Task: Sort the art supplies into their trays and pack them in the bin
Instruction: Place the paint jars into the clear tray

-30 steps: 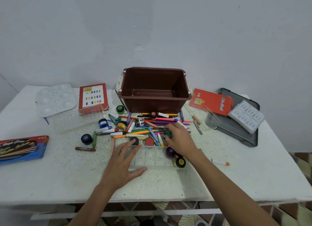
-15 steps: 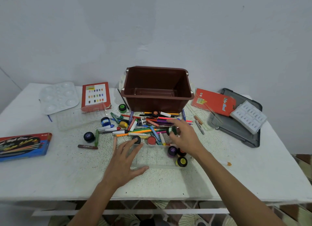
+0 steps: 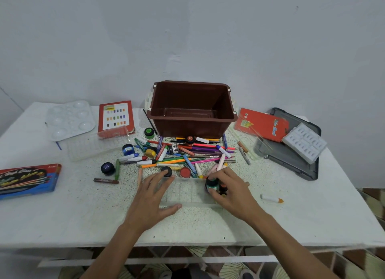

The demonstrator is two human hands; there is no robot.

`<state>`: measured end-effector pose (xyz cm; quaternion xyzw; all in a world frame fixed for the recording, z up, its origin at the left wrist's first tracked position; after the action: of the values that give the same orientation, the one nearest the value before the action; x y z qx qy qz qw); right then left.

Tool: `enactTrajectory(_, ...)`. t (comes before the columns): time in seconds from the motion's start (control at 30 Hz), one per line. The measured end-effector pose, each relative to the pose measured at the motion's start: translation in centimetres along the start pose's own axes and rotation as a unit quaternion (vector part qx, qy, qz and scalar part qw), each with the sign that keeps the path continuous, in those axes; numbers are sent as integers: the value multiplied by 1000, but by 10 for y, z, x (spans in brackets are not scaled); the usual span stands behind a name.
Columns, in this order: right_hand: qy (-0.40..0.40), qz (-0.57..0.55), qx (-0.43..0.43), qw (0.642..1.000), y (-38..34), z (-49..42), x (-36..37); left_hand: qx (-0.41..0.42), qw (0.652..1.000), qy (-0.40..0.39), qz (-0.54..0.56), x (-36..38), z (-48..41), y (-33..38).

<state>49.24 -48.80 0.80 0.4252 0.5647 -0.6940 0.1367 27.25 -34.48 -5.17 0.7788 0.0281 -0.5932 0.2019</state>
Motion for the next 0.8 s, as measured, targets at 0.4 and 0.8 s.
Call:
enactTrajectory(0.4,74,130,-59,987,15,18,21,-1,1000,4,2,1,0,-1)
enactTrajectory(0.8,114,130,-75,982,24,27,30,5,1000,10,1,1,1,-1)
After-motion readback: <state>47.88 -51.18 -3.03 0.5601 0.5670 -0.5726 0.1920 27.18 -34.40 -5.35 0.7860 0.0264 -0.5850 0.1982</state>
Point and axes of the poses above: each hand's wrist, its own z-axis away from the middle knuckle, its own x-axis out of the palm, y = z × x, the point moved 2 cm from there along -z, towards the middle knuckle, and after that the axes turned 15 degrees about x, right-handed, at the moved point
